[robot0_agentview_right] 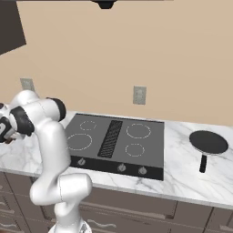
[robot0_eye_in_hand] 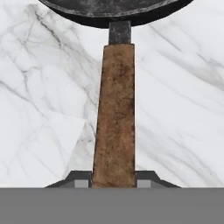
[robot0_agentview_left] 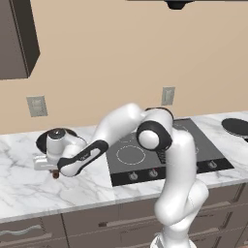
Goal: Place both pans onto different burners. Then place the lemon wedge and the steak on different pans.
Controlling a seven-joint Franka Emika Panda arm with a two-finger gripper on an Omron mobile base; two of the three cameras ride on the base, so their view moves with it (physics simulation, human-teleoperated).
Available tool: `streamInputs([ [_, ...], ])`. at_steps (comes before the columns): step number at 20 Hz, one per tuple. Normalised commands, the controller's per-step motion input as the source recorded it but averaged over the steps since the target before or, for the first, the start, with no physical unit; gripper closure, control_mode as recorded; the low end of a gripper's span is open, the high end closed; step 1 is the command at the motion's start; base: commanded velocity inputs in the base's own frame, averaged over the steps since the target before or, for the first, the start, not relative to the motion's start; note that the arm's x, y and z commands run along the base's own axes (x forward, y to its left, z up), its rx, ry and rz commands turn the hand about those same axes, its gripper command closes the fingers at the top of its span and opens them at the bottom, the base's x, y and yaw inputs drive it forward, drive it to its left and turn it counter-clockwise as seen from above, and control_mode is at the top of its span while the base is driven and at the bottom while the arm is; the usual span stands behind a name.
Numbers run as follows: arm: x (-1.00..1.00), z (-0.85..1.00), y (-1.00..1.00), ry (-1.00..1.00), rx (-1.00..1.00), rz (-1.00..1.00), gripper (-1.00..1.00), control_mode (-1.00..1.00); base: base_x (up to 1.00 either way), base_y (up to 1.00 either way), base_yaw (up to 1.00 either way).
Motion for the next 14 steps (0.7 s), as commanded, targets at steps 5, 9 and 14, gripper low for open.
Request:
streamInputs([
  [5, -0.18, 0.23, -0.34, 0.00, 0.01, -0.14, 1.00, -1.00, 0.00, 0.00, 0.00],
  [9, -0.12, 0.33, -0.52, 0.02, 0.06, -0.13, 1.00, -1.00, 0.00, 0.00, 0.00],
  [14, -0.02, 0.44, -0.57, 0.11, 0.09, -0.08, 1.00, -1.00, 0.00, 0.00, 0.00],
])
